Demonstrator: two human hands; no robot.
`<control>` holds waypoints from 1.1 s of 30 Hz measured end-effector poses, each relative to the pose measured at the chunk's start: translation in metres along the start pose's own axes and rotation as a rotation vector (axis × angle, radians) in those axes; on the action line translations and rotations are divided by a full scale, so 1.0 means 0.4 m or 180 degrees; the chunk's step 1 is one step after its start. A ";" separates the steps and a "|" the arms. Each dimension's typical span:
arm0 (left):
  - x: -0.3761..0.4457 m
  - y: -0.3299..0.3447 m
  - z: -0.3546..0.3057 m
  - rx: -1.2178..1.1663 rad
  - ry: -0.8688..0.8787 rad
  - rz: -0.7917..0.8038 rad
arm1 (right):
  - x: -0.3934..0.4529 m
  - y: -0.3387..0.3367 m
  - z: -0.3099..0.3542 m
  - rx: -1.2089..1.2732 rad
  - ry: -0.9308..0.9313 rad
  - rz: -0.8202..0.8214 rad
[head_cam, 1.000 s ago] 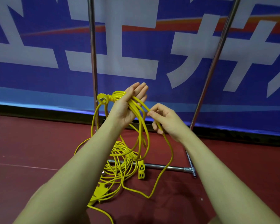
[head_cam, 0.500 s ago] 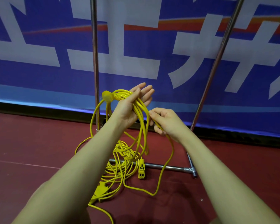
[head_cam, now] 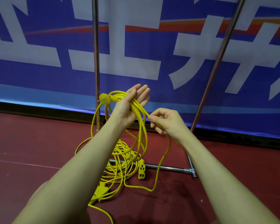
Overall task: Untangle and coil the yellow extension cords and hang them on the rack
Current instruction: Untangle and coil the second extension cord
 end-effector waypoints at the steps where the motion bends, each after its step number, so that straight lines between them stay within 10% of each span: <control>1: -0.002 0.003 0.003 -0.0006 -0.0020 0.0000 | 0.002 0.003 0.001 -0.0002 -0.0006 0.0026; 14: 0.005 -0.012 -0.045 -0.0143 0.0095 -0.0166 | -0.009 -0.039 -0.152 -0.0147 0.0813 0.0663; 24: -0.004 -0.025 -0.017 -0.0224 -0.0304 -0.0308 | -0.009 -0.172 -0.190 -0.1383 0.1180 -0.0839; 33: -0.012 -0.046 -0.001 0.0526 -0.0621 -0.0195 | 0.009 -0.150 -0.170 0.1934 0.1173 -0.0670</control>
Point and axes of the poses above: each hand's wrist, its own x-axis towards the middle knuckle, its own y-axis out of the palm, z = x × y, the point moved 9 cm from there along x, towards the middle knuckle, and after that the axes turned 4 degrees about y, right-handed, at the moved point
